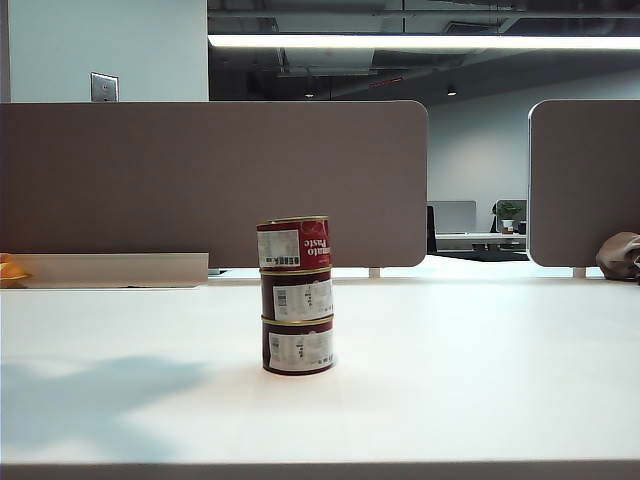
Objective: Pick up the cans one by one and stack them together.
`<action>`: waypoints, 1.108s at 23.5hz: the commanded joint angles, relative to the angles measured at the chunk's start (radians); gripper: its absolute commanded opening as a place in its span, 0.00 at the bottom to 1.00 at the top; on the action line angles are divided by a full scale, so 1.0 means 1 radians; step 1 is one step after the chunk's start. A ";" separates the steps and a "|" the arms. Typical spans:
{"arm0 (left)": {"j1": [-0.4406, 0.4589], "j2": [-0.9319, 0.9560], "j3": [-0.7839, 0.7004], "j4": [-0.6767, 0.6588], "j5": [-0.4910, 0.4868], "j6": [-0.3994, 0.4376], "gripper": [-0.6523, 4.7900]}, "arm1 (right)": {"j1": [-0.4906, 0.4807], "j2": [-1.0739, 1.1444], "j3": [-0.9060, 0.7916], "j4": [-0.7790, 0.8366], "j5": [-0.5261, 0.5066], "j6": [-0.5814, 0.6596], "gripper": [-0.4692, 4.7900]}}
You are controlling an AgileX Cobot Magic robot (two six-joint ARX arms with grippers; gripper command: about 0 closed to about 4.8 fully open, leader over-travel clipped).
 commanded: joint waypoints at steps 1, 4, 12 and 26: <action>-0.001 -0.099 -0.004 0.000 -0.131 -0.013 0.11 | -0.001 -0.045 0.002 0.038 0.003 -0.022 0.08; -0.001 -0.188 -0.010 -0.035 -0.229 -0.040 0.11 | -0.002 -0.077 0.002 0.029 0.003 -0.021 0.08; 0.000 -0.425 -0.173 -0.178 -0.657 -0.223 0.11 | -0.031 -0.112 -0.044 0.066 0.232 -0.021 0.08; -0.001 -0.480 -0.933 0.431 -0.024 -0.029 0.11 | -0.030 -0.245 -0.708 0.715 0.072 -0.008 0.08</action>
